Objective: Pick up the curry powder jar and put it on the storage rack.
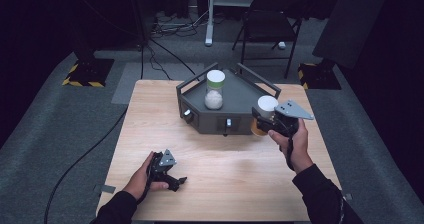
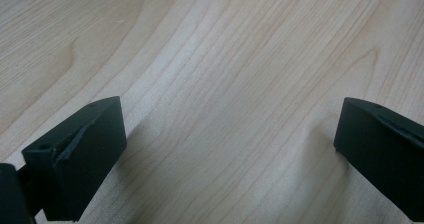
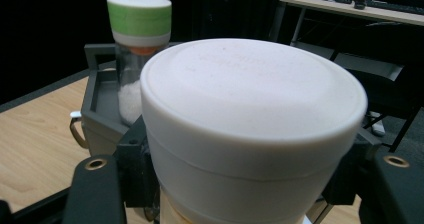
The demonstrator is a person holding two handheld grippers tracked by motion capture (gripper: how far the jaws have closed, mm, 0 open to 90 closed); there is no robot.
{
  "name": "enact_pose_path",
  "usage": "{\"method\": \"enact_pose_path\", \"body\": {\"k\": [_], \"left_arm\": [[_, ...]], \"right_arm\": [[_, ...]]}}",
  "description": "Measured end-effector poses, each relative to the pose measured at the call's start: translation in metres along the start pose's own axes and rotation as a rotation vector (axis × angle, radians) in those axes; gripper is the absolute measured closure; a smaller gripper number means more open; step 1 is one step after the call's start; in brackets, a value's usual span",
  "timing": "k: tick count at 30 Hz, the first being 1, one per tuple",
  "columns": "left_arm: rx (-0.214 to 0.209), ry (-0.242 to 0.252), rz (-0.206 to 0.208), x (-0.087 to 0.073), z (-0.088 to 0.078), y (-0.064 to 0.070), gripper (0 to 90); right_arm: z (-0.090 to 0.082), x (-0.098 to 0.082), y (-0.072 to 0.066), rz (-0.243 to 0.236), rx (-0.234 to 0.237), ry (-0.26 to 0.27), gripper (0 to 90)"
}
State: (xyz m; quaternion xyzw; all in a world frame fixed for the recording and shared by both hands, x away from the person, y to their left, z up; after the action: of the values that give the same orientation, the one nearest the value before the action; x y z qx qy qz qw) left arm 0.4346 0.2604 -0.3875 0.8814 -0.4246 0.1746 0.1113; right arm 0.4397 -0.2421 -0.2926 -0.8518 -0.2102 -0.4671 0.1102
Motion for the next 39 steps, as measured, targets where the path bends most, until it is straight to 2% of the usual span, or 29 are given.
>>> {"method": "enact_pose_path", "body": {"k": [5, 9, 24, 29, 39], "left_arm": [[0.0, 0.0, -0.001, 0.0, 0.0, 0.0, 0.3], [0.0, -0.001, 0.0, 0.0, 0.0, 0.0, 0.3], [0.0, -0.001, 0.001, 0.0, 0.0, 0.0, 0.3], [0.0, -0.001, 0.001, 0.0, 0.0, 0.0, 0.3], [0.0, -0.002, -0.001, 0.0, 0.0, 0.0, 0.3]], "right_arm": [[0.004, 0.009, 0.0, -0.006, -0.008, 0.001, 32.9], [0.007, 0.018, -0.003, -0.004, -0.032, 0.001, 32.9], [0.029, 0.043, -0.004, 0.012, -0.052, 0.011, 32.9], [0.038, 0.047, -0.002, 0.022, -0.056, 0.01, 32.8], [0.056, 0.053, -0.001, 0.012, -0.067, -0.002, 32.8]]}}
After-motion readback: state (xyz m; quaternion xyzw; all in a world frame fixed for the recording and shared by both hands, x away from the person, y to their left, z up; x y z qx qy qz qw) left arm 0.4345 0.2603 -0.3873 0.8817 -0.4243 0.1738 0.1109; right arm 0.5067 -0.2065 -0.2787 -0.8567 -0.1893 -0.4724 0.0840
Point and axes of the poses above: each handheld gripper's, and its own axes: z roughly forward along the jaws, x roughly out of its top, y roughly to its right, the point moved 2 cm from there along z, roughly forward along the jaws, and after that the axes turned 13 degrees about -y, right-handed, at the moved point
